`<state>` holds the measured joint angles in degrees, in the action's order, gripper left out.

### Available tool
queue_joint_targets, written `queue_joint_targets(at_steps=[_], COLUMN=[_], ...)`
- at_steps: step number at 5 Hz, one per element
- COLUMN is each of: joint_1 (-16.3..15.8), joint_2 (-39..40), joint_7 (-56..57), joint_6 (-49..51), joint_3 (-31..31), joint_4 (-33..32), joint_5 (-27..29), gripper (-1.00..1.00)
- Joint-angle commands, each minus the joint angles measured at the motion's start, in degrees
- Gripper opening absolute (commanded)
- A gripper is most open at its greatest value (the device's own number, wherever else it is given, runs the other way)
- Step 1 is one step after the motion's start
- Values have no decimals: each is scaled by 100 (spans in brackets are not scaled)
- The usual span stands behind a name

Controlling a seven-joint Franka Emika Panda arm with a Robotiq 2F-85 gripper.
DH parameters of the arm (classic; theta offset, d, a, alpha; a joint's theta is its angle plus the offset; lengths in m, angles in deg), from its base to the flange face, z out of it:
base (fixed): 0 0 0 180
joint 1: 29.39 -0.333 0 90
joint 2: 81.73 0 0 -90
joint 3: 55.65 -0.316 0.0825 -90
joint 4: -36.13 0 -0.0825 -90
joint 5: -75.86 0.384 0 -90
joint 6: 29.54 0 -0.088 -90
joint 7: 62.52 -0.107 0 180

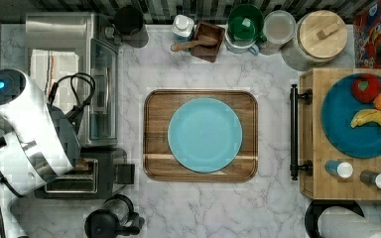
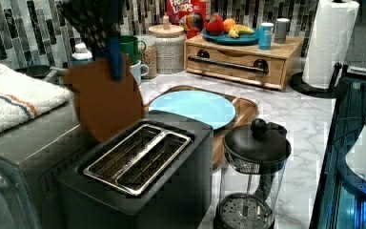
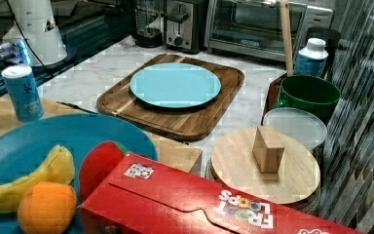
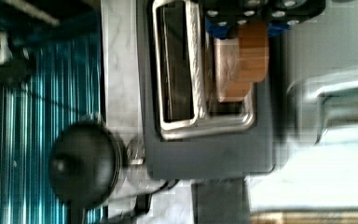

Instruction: Pick up the toast.

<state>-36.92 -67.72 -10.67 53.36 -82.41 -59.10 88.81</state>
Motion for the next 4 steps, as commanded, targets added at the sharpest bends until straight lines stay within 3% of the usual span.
queue_joint_targets(at_steps=[1, 2, 4], joint_1=[737, 893, 1157], joint_2=[-889, -1443, -2012], joint_7=[1301, 1816, 2922], joint_6=[-5, -352, -695], joint_3=[341, 513, 1017], joint_4=[495, -451, -1503], joint_5=[35, -152, -437], gripper=[-100, -100, -100])
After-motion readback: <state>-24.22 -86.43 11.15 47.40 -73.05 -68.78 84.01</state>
